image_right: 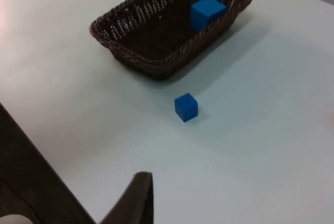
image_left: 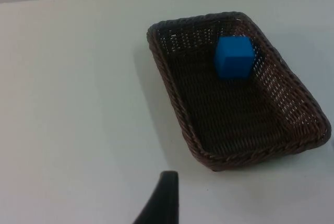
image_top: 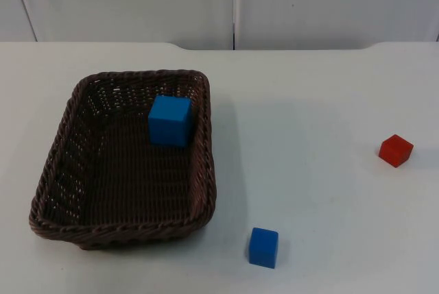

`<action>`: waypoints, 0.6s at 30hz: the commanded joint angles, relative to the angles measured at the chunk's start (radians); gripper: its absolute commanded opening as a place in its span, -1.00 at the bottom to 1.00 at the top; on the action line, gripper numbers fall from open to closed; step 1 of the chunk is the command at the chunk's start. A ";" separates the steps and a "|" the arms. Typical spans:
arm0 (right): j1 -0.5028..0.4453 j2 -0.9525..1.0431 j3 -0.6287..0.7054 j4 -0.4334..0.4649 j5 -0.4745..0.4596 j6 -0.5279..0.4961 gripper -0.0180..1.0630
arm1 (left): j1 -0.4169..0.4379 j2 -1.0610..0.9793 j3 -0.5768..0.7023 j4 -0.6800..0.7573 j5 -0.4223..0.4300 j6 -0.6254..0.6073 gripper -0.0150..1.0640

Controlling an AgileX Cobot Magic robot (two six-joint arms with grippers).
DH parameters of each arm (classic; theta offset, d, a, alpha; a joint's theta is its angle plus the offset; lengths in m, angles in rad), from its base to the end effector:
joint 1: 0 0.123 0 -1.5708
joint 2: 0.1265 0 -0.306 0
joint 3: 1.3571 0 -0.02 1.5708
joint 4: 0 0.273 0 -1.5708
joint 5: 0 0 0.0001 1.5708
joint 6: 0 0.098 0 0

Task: Pick up the basket with the left hand and place the largest block into the basket with the right hand.

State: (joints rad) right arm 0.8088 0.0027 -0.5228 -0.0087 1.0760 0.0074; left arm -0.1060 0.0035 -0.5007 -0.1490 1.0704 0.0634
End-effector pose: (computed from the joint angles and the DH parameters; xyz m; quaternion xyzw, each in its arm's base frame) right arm -0.0017 -0.0029 0.2903 -0.3321 0.7846 0.2038 0.4823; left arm -0.0020 -0.0126 0.2849 0.0754 0.8508 -0.0853 0.5131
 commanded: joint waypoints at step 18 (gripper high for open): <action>0.003 -0.003 0.009 -0.004 0.003 0.003 0.98 | 0.003 -0.003 0.006 0.010 0.003 0.028 0.61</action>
State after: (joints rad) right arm 0.8088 0.0027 -0.5215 -0.0103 1.0796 0.0093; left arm -0.1060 0.0035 -0.5007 -0.1421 1.0704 0.0883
